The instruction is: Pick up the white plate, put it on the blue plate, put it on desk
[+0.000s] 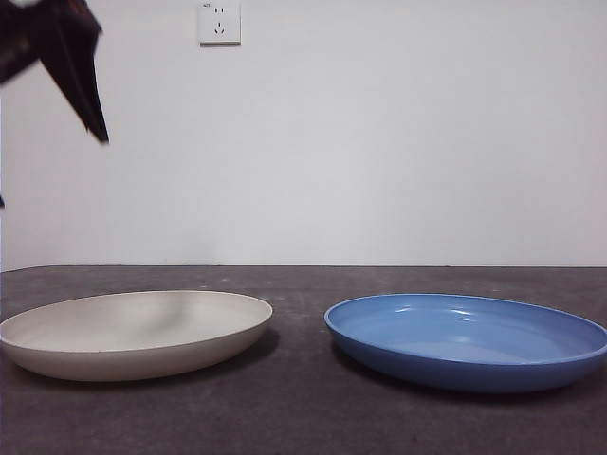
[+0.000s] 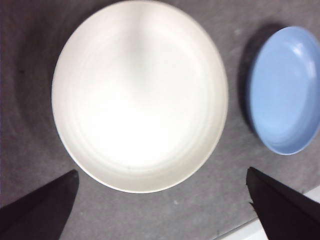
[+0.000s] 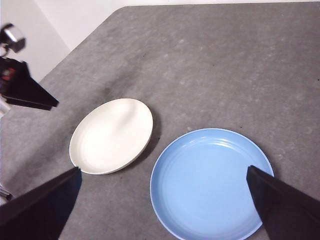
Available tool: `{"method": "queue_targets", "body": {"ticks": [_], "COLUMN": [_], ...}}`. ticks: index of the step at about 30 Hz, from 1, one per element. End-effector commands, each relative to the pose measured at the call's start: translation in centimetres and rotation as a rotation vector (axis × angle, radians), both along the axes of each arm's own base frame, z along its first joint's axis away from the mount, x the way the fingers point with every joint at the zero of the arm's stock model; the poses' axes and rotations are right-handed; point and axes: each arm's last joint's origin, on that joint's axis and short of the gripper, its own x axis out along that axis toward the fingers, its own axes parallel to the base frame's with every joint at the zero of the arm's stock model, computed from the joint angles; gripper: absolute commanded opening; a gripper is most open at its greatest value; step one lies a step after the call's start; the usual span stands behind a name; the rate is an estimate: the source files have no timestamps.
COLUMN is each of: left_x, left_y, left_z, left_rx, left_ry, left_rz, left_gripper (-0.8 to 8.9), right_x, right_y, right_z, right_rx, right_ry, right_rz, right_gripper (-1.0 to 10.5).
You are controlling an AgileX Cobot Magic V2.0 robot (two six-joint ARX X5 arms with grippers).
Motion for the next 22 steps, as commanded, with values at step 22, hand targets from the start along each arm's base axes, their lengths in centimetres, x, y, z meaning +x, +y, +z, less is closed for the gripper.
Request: {"method": "queue_targets", "body": {"ticks": [22], "left_x": [6.4], "left_y": [1.1], "left_z": [-9.1], "left_rx": [0.003], "left_ry": [0.197], "left_rz": [0.009], "left_gripper": [6.85], "right_x": [-0.1], "right_y": [0.0], "right_z": [0.6], "right_rx": [0.002], "right_ry": [-0.026], "right_rz": [0.008], "right_gripper": [6.2]}}
